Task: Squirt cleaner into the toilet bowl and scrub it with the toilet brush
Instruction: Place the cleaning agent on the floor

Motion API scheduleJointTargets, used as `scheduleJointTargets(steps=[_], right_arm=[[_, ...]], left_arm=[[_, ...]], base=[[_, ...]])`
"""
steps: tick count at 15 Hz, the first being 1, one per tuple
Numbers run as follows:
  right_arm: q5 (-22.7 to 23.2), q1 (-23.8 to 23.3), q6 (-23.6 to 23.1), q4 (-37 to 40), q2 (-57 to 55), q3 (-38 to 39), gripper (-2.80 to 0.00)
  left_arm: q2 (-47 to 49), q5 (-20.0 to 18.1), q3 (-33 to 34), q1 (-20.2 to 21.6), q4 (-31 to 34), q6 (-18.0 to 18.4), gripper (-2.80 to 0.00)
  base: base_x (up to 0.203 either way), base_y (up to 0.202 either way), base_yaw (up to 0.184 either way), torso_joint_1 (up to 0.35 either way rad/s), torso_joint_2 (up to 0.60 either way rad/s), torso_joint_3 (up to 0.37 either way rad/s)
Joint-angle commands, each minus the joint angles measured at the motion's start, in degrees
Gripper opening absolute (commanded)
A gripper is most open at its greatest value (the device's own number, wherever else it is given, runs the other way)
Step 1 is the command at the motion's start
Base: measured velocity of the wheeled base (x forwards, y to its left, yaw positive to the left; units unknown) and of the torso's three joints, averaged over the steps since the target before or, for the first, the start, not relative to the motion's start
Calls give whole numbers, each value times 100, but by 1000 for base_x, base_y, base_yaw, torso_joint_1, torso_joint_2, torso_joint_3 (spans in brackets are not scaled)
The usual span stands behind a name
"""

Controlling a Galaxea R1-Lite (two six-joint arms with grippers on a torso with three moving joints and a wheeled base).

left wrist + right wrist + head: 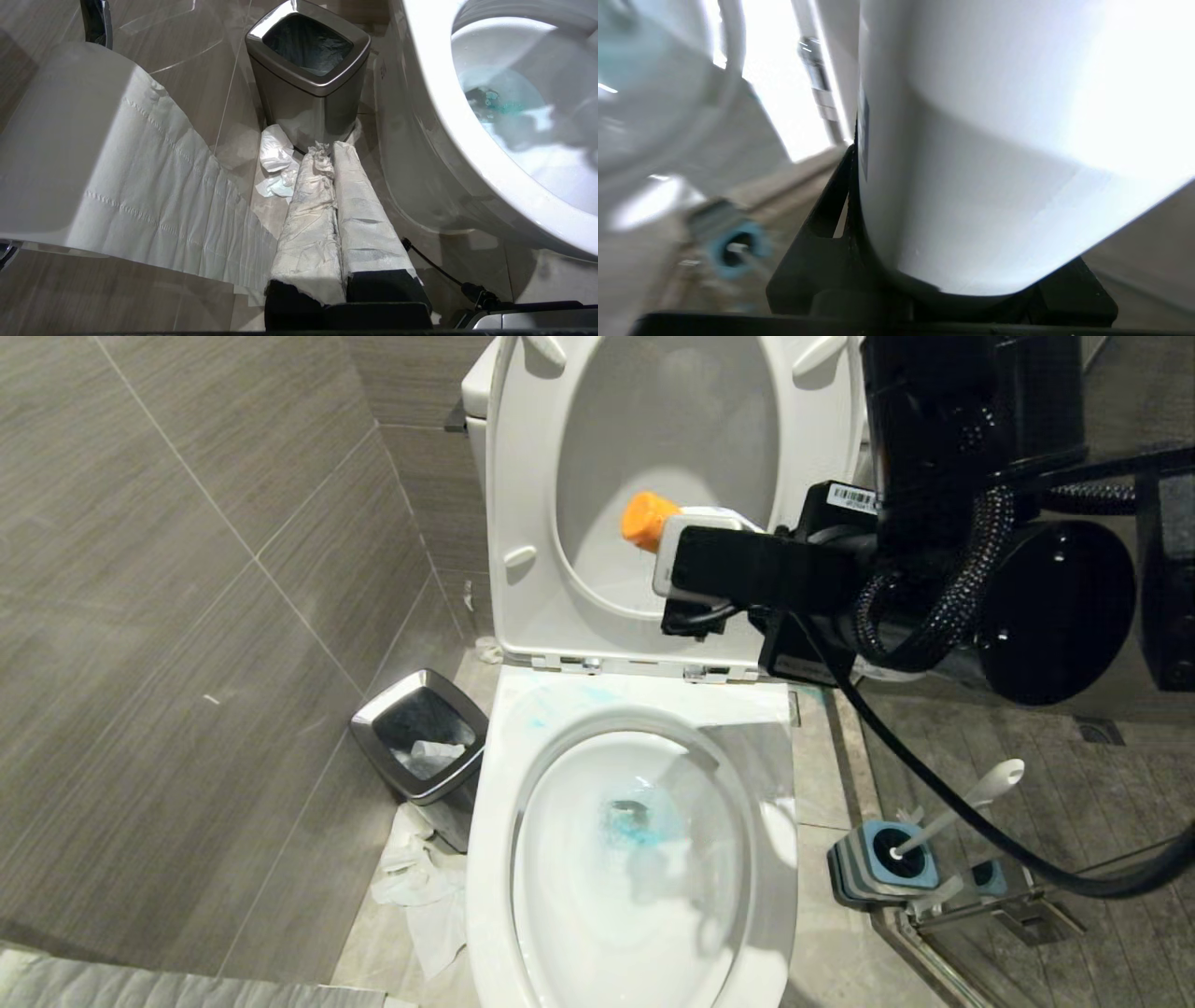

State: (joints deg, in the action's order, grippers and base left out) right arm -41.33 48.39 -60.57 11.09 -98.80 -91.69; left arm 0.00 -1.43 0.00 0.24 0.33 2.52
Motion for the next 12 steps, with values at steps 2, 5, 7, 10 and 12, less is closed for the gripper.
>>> scheduleJointTargets(steps=[2, 5, 7, 10, 12], right_arm=[[311, -99, 1299, 583, -103, -422, -280], [840, -260, 2864, 1397, -59, -963, -280], [1412, -469, 3914, 1921, 152, -1238, -280], [2071, -1113, 5031, 2032, 577, -1230, -280], [2298, -1563, 5622, 2036, 874, -1130, -280]], left_arm=[[9, 2, 9, 2, 2, 3, -280], [9, -7, 9, 2, 2, 3, -280], [9, 2, 9, 2, 2, 3, -280], [9, -6, 9, 2, -7, 20, -280], [9, -7, 9, 2, -6, 20, -280]], base=[[0, 0, 0, 0, 0, 0], [0, 0, 0, 0, 0, 0], [0, 0, 0, 0, 0, 0], [0, 0, 0, 0, 0, 0], [0, 0, 0, 0, 0, 0]])
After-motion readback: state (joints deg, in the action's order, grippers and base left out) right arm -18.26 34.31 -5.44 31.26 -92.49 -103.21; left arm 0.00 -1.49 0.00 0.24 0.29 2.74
